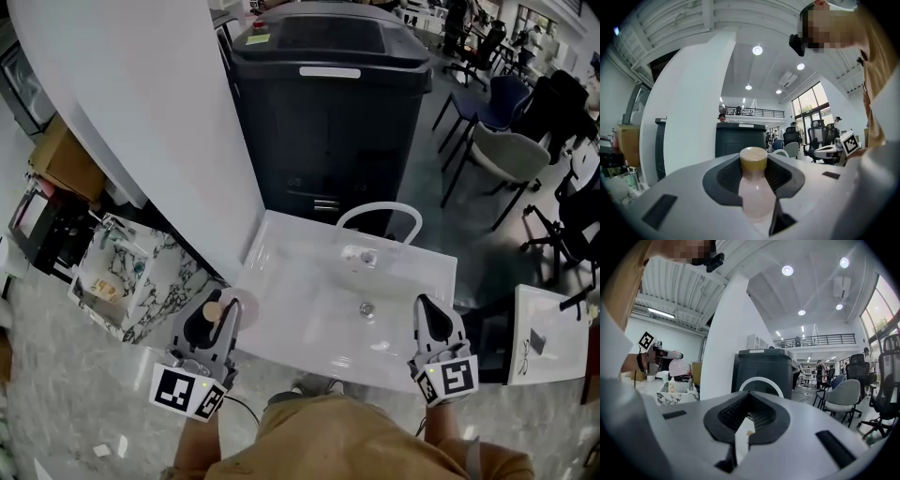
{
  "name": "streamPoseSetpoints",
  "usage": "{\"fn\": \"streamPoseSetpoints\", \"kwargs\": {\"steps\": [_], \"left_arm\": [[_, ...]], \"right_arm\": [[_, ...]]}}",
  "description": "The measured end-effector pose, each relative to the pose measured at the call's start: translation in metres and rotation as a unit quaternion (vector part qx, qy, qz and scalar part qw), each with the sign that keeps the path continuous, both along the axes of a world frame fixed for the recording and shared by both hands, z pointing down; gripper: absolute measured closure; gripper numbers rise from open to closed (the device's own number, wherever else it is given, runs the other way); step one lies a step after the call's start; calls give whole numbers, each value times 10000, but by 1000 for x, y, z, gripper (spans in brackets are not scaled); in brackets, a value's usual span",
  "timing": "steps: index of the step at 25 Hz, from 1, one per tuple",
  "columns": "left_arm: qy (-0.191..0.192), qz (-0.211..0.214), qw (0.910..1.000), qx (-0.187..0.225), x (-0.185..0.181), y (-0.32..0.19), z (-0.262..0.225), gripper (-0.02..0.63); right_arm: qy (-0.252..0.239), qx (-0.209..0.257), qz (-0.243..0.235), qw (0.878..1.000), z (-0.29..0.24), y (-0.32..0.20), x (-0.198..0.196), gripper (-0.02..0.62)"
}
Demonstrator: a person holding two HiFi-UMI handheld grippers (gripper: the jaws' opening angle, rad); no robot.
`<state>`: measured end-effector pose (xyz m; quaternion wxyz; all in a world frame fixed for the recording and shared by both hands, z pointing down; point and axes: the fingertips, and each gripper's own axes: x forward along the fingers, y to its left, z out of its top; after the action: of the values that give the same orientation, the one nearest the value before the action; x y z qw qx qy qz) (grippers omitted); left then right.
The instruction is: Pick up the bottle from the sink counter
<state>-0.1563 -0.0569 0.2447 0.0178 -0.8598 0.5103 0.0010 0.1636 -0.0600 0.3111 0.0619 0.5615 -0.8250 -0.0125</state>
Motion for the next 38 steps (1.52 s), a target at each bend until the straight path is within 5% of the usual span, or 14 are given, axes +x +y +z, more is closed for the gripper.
{"fn": "streamPoseSetpoints", "kwargs": {"steps": [38], "left_arm": [[173, -86, 9998, 10, -11, 17, 5, 480]], "right_arm": [[123, 124, -156, 9997, -1, -6, -20, 597]]}}
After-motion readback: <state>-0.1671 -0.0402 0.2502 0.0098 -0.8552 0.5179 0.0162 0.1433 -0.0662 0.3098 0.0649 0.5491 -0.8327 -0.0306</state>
